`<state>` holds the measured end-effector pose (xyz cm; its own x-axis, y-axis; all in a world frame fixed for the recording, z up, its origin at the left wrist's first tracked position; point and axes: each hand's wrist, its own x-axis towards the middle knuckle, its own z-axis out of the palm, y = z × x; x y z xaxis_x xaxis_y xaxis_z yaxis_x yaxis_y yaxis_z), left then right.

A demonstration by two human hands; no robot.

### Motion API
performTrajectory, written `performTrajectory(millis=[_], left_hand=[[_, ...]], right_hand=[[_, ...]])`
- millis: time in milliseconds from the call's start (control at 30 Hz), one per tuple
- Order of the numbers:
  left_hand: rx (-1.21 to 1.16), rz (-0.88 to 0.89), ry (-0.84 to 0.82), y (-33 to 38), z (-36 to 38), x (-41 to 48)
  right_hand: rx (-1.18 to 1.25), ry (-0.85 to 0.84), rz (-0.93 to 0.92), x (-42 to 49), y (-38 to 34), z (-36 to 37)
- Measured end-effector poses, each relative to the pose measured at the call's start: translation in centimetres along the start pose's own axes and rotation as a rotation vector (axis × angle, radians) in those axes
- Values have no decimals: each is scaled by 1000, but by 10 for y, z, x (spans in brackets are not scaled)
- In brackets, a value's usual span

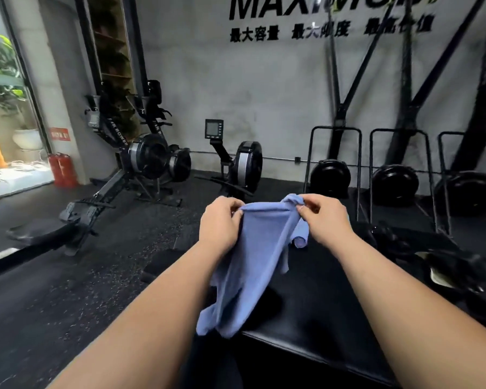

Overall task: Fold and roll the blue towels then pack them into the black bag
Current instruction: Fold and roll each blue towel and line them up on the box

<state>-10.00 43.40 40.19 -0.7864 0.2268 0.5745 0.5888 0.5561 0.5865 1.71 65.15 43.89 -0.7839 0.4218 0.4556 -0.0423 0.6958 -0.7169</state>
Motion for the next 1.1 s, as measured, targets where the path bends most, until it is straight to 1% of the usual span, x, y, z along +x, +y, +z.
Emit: performTrajectory(millis=[167, 233, 267, 300, 333, 400, 467, 500, 533, 567, 633, 700, 733, 767, 833, 867, 933, 967, 1000, 1033, 1100], left_hand=[[-125, 202, 47, 64, 30, 26], [-105, 255, 4, 77, 48, 20], [-85, 260, -44, 77, 60, 13], [-66, 250, -126, 74, 75, 1], [-36, 224, -243, 67, 90, -13], [35, 177, -549, 46, 121, -50], [100, 147, -843, 27, 145, -90], [114, 121, -944, 20, 154, -107], [101, 93, -988, 13, 163, -122], [85, 65, -984, 9, 168, -132], [120, 54, -861, 5, 176, -142], [221, 130, -658, 2, 182, -139], [267, 170, -584, 0, 183, -135], [290, 192, -548, -2, 185, -132], [301, 197, -595, -9, 190, -127], [294, 176, -640, -13, 192, -126], [289, 145, -689, -21, 194, -129], [308, 159, -659, -24, 195, -130], [350, 189, -607, -26, 194, -132], [398, 215, -553, -27, 194, -133], [474, 271, -479, -28, 194, -134]], right_hand=[[-27, 193, 52, 3, 21, -50], [-83, 242, 107, -3, 40, -60], [-125, 235, 146, -9, 52, -62], [-184, 194, 214, -18, 69, -61], [-257, 118, 294, -28, 87, -58], [-459, -123, 482, -57, 130, -47], [-613, -357, 619, -88, 166, -35], [-653, -444, 663, -101, 176, -30], [-684, -504, 694, -112, 183, -25], [-707, -524, 705, -118, 188, -21], [-743, -475, 646, -122, 196, -14], [-754, -392, 521, -117, 202, -6], [-741, -368, 448, -114, 204, -2], [-722, -363, 369, -111, 205, 4], [-714, -410, 217, -106, 207, 16], [-721, -472, 186, -106, 209, 23], [-759, -565, 202, -109, 211, 33], [-796, -541, 194, -113, 213, 37], [-855, -423, 133, -116, 213, 41], [-922, -371, 59, -120, 213, 42], [-1016, -257, -31, -124, 218, 45]])
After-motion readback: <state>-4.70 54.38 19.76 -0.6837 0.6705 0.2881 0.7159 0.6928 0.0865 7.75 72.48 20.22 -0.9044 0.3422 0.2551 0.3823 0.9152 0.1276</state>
